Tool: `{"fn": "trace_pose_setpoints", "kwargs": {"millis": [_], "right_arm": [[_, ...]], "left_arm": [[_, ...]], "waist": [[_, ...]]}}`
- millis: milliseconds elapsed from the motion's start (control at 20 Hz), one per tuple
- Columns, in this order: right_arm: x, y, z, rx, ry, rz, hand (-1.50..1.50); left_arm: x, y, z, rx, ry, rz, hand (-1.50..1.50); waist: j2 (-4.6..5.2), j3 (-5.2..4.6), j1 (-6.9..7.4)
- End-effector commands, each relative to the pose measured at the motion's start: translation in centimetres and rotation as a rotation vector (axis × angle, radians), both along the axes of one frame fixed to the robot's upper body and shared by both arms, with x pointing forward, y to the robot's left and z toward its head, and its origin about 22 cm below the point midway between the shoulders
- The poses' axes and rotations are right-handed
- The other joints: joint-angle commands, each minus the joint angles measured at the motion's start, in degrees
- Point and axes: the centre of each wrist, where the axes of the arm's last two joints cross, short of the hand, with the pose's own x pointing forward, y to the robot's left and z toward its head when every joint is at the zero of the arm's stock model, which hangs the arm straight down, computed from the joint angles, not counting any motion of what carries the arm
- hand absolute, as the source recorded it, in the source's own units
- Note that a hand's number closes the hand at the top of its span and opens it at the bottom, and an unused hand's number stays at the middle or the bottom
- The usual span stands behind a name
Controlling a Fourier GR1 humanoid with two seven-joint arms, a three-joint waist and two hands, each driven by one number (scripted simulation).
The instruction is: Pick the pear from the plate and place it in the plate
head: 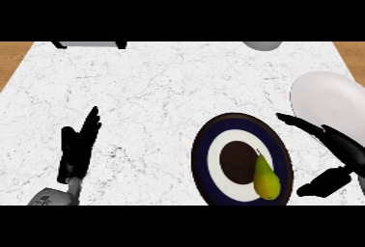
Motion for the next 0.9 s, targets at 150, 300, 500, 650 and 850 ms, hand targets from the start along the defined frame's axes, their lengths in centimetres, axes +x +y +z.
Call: {"fn": "trace_pose_setpoints", "kwargs": {"millis": [150, 300, 500, 650, 850], "right_arm": [[1.5, 1.5, 1.8, -0.236, 0.200, 0.154, -1.50], [2.2, 4.0, 1.2, -0.281, 0.247, 0.193, -1.50], [4.2, 5.1, 2.3, -0.339, 0.282, 0.212, -1.50], [3.6, 3.4, -0.9, -0.336, 0.314, 0.198, -1.50], [2.8, 3.3, 0.6, -0.322, 0.310, 0.220, -1.50]], "left_arm": [[-1.8, -0.8, -1.5, -0.004, 0.010, -0.017, 0.00], [-0.5, -0.9, 0.2, -0.008, -0.003, -0.017, 0.00], [-0.6, -0.1, 0.0, -0.007, -0.012, -0.010, 0.00], [-0.6, -0.1, 0.2, 0.013, -0.017, -0.010, 0.00], [-0.4, 0.6, 0.1, -0.001, -0.006, -0.002, 0.00]], "waist": [[0.06, 0.01, 0.26], [0.07, 0.03, 0.16], [0.08, 0.03, 0.20], [0.09, 0.05, -0.08], [0.04, 0.04, -0.38]]}}
